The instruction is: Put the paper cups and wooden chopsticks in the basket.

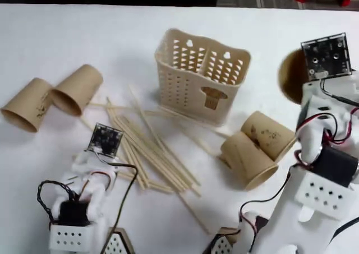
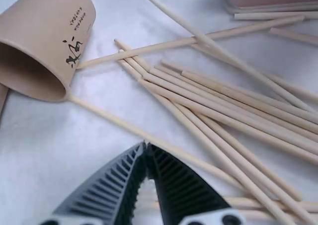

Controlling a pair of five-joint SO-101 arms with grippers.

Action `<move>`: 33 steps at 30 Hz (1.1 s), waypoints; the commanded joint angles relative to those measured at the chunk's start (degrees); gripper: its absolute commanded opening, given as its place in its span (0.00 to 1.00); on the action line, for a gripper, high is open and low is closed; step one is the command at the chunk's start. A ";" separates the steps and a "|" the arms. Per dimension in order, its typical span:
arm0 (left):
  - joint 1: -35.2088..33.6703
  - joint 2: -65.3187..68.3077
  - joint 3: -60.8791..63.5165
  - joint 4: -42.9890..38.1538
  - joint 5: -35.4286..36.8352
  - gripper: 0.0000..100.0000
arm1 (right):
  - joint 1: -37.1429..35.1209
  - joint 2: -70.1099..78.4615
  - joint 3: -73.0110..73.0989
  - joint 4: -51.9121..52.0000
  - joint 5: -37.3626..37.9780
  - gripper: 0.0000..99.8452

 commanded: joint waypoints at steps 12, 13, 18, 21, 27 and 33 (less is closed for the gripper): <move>-0.31 -0.57 -0.26 -1.58 -0.35 0.02 | -22.55 -1.54 -19.16 16.48 -16.00 0.02; -0.31 -0.57 -0.26 -1.58 -0.35 0.02 | -23.69 -1.54 -19.16 16.40 -16.79 0.02; -0.31 -0.57 -0.26 -1.58 -0.35 0.02 | -29.05 1.71 -21.54 16.84 -18.11 0.02; -0.31 -0.57 -0.26 -1.58 -0.35 0.02 | -30.90 7.43 -26.64 18.95 -18.55 0.02; -0.31 -0.57 -0.26 -1.58 -0.35 0.02 | -31.96 22.02 -41.14 25.54 -20.13 0.02; -0.31 -0.57 -0.26 -1.58 -0.35 0.02 | -29.58 35.91 -51.69 27.82 -20.22 0.02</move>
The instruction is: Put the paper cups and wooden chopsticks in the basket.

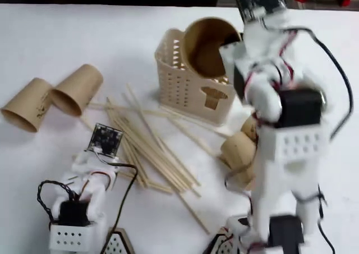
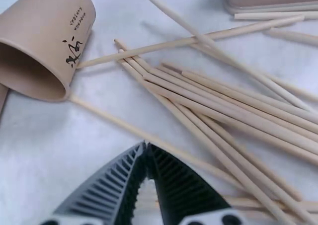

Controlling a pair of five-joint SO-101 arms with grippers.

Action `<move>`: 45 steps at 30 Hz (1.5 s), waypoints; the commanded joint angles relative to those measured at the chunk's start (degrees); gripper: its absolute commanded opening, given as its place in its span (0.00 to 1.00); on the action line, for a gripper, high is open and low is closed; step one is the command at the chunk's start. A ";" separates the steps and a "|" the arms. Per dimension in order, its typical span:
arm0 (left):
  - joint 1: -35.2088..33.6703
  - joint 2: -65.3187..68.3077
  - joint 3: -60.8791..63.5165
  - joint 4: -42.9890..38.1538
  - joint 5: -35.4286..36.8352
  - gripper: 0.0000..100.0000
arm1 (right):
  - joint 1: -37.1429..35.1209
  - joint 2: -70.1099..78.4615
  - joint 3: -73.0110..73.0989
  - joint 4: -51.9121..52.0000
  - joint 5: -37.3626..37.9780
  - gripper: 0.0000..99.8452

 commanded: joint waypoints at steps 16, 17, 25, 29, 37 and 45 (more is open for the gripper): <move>-0.31 -0.57 -0.26 -1.76 -0.35 0.02 | 6.73 17.54 -12.57 7.87 -3.78 0.06; -0.31 -0.57 -0.26 -1.76 -0.35 0.02 | 6.73 17.19 -12.57 8.75 -3.78 0.08; -0.31 -0.57 -0.26 -1.76 -0.35 0.02 | 9.54 12.70 -12.04 16.57 -0.35 0.09; -0.31 -0.57 -0.26 -1.85 -0.35 0.02 | 14.37 10.24 -8.97 16.57 7.21 0.09; -0.31 -0.57 -0.26 -1.85 -0.35 0.02 | 23.78 3.03 6.07 16.57 24.70 0.10; -0.31 -0.57 -0.26 -1.85 -0.35 0.02 | 31.43 -0.92 22.86 16.40 51.08 0.14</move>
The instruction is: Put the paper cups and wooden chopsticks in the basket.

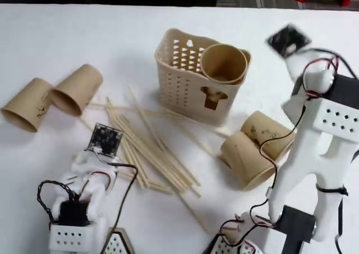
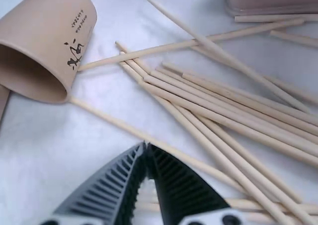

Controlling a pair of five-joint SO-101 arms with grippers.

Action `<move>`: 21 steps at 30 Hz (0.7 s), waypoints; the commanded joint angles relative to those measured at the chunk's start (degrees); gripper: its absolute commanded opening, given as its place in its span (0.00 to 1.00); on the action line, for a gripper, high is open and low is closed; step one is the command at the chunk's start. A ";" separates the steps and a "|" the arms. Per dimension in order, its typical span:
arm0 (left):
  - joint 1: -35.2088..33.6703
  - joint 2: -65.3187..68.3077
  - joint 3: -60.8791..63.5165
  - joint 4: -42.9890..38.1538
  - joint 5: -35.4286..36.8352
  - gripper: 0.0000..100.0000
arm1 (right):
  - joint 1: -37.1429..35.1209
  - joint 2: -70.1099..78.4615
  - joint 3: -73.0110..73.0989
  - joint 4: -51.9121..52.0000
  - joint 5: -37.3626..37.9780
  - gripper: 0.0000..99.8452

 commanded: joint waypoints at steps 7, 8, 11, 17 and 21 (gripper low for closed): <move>-0.31 -0.57 -0.26 -1.32 -0.35 0.02 | 7.52 -2.51 13.71 0.13 27.78 0.23; -0.31 -0.57 -0.26 -1.32 -0.35 0.02 | 8.13 -2.68 14.95 0.04 30.51 0.22; -0.31 -0.57 -0.26 -1.32 -0.35 0.02 | 9.54 -2.68 18.29 -2.42 35.25 0.21; -0.31 -0.57 -0.26 -1.32 -0.35 0.02 | 9.71 -2.51 28.22 -16.57 35.87 0.21; -0.31 -0.57 -0.26 -1.32 -0.35 0.02 | 9.36 -2.51 34.99 -26.33 35.60 0.21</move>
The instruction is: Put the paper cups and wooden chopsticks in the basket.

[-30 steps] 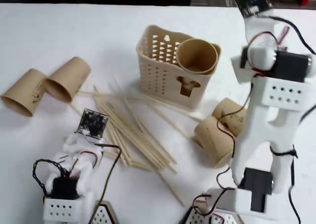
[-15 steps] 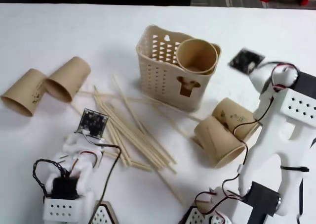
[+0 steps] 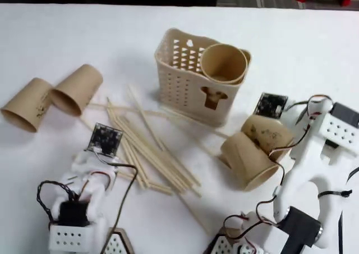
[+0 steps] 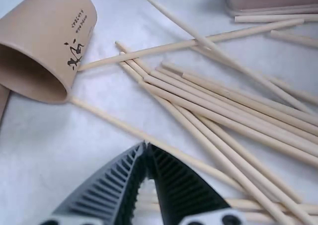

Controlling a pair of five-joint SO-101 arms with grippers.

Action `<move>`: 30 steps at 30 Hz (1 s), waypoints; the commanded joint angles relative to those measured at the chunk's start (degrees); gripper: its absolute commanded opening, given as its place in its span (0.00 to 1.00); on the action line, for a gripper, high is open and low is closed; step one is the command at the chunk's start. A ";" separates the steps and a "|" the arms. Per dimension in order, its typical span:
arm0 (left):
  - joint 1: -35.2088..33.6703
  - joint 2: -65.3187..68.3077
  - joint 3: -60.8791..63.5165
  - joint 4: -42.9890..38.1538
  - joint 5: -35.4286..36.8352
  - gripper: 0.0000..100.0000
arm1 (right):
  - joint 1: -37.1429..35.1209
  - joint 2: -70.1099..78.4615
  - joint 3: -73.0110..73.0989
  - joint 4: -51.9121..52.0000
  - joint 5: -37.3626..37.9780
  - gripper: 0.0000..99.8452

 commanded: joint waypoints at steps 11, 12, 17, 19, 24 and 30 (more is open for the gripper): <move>-0.31 -0.57 -0.26 -1.32 -0.35 0.02 | -4.35 -2.33 9.05 -13.67 -6.24 0.20; -0.31 -0.57 -0.26 -1.32 -0.35 0.02 | -4.88 -2.51 9.05 -14.29 -8.35 0.20; -0.31 -0.57 -0.26 -1.32 -0.35 0.02 | -7.25 -2.33 9.41 -17.27 -15.56 0.18; -0.31 -0.57 -0.26 -1.32 -0.35 0.02 | -7.78 -2.68 8.97 -17.27 -17.41 0.11; -0.31 -0.57 -0.26 -1.32 -0.35 0.02 | -6.55 -2.68 5.89 -17.80 -23.47 0.03; -0.31 -0.57 -0.26 -1.32 -0.35 0.02 | -2.86 -2.86 0.97 -15.87 -24.53 0.02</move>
